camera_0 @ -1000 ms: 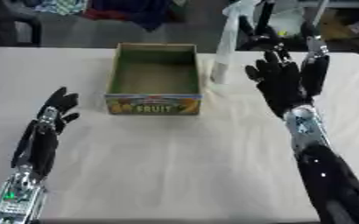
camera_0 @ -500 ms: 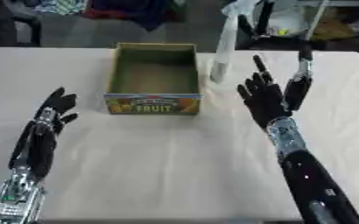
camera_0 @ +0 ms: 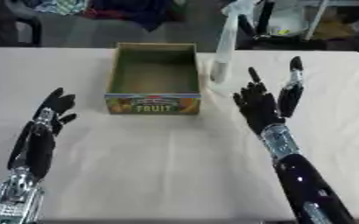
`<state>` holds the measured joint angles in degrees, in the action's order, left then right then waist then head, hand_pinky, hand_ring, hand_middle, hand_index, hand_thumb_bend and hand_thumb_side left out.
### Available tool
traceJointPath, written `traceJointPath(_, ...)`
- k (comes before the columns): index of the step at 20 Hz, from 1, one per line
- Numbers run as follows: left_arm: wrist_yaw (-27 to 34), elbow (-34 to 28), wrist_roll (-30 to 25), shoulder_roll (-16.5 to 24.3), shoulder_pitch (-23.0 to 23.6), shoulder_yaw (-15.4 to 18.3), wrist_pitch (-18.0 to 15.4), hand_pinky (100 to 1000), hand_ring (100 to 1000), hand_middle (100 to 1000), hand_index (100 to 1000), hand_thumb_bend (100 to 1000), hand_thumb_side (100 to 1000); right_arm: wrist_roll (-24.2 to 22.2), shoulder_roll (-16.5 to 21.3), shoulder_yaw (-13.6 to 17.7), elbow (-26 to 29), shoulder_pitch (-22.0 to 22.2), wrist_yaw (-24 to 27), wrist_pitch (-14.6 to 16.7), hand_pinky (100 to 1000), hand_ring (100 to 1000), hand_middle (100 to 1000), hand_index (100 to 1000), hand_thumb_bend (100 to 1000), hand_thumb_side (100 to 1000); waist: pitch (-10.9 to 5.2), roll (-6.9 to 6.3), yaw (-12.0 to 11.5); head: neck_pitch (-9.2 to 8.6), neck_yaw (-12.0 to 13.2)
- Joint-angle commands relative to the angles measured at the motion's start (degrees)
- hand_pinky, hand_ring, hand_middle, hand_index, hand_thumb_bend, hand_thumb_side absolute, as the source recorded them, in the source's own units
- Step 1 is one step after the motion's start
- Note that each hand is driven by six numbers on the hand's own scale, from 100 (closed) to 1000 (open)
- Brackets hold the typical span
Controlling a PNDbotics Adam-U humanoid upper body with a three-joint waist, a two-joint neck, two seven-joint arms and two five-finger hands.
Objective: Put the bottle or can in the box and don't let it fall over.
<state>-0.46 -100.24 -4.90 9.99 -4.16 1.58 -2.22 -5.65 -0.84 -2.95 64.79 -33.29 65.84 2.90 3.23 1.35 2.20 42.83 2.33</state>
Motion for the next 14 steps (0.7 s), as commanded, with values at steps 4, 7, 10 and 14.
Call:
traceJointPath(4, 0.28, -0.68, -0.27, 0.19, -0.84, -0.26, -0.13, 889, 939, 849, 993, 100, 991, -0.15, 0.47, 0.58, 0.05, -1.92, 0.61, 0.46, 100, 100, 100, 1000, 560, 731, -0.74, -0.36, -0.35, 0.15, -0.34)
traceJointPath(7, 0.36, -0.73, -0.29, 0.16, -0.92, -0.29, -0.14, 889, 939, 849, 993, 100, 991, -0.23, 0.94, 0.82, -0.04, -2.88, 0.80, 0.69, 100, 100, 100, 1000, 543, 722, -0.74, -0.47, -0.57, 0.08, -0.51)
traceJointPath(10, 0.41, -0.77, -0.42, 0.08, -1.01, -0.41, -0.14, 889, 939, 849, 993, 100, 989, -0.27, 1.50, 1.03, -0.52, -4.14, 0.66, 0.91, 100, 100, 100, 1000, 531, 719, -0.73, -0.63, -0.86, 0.06, -0.68)
traceJointPath(14, 0.52, -0.84, -0.51, -0.08, -1.13, -0.50, -0.17, 889, 939, 849, 993, 100, 989, -0.26, 2.14, 1.66, -1.78, -6.07, 0.62, 1.44, 100, 100, 100, 1000, 522, 717, -0.69, -0.99, -1.42, -0.02, -1.11)
